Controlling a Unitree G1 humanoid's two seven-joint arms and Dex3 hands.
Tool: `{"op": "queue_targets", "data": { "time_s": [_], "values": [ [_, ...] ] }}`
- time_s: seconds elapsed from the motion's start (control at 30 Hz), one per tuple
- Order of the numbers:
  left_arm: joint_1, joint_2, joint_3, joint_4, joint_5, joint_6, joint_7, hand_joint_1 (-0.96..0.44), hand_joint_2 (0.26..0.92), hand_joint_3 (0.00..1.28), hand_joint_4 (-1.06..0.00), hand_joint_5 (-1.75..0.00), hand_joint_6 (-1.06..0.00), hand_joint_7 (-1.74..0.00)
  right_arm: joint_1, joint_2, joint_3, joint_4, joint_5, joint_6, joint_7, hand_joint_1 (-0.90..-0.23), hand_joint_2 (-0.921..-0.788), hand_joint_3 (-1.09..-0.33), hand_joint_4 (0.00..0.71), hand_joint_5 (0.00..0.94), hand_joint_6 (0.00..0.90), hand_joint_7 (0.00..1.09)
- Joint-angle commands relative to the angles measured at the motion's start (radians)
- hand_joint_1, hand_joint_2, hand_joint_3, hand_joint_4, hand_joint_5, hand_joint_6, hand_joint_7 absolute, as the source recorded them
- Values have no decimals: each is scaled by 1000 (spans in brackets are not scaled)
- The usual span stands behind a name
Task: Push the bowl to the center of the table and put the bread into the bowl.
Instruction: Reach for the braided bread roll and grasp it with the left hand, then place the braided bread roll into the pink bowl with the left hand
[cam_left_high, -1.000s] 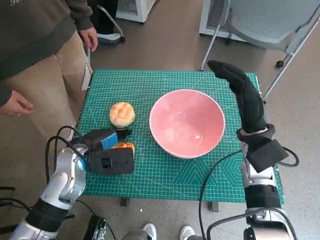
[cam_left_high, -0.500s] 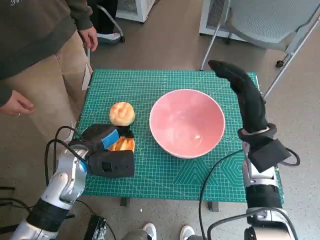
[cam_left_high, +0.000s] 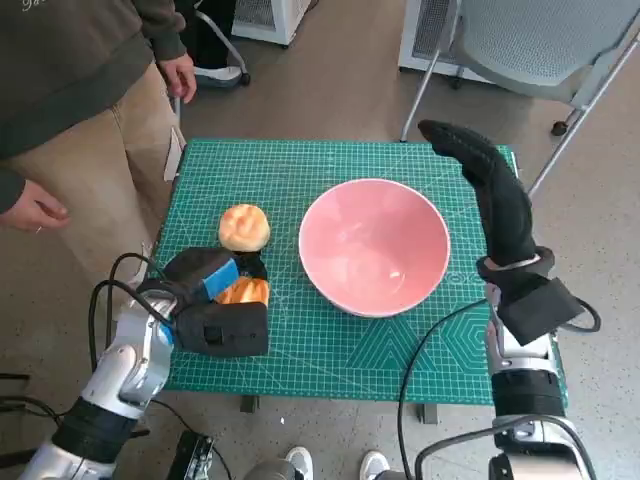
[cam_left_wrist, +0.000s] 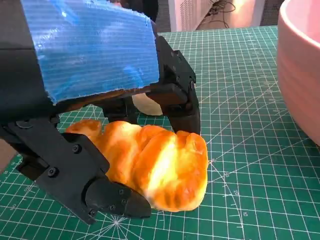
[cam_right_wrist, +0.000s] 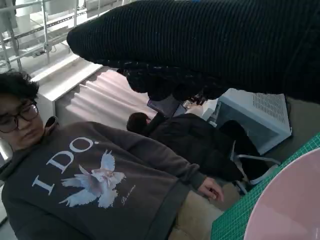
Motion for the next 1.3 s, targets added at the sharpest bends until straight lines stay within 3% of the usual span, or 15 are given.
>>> {"op": "queue_targets", "data": {
  "time_s": [0.03,0.33,0.57,0.8,1.1,1.17,1.3],
  "values": [
    [6,1,-3,11,2,2,-15,4,701,447,-694,-1371,-708,-972,17,-5,-3,12,8,9,10,-704,-921,-828,137,0,45,307],
    [15,18,13,-27,-14,-15,-20,5,704,441,-692,-1374,-715,-958,16,-3,-4,18,8,7,10,-705,-921,-828,137,0,38,326],
    [32,49,75,-189,-52,5,-94,4,707,432,-703,-1354,-710,-970,14,-5,-7,19,13,8,16,-706,-921,-828,137,0,31,340],
    [18,67,163,-383,-102,42,-172,3,766,321,-734,-1242,-671,-1051,5,-6,-11,31,17,9,21,-707,-921,-829,136,0,24,353],
    [-86,50,228,-501,-119,60,-180,3,843,174,-753,-1160,-654,-1093,0,-2,-8,43,13,1,19,-708,-921,-828,137,0,16,369],
    [-113,45,231,-508,-113,55,-168,2,864,161,-719,-1222,-634,-1086,-1,-1,-7,48,11,-1,17,-708,-921,-827,137,0,15,372],
    [-161,32,229,-515,-94,50,-145,2,854,159,-739,-1232,-673,-1013,-3,0,-6,53,7,-6,15,-706,-921,-827,137,1,11,379]
  ]
}}
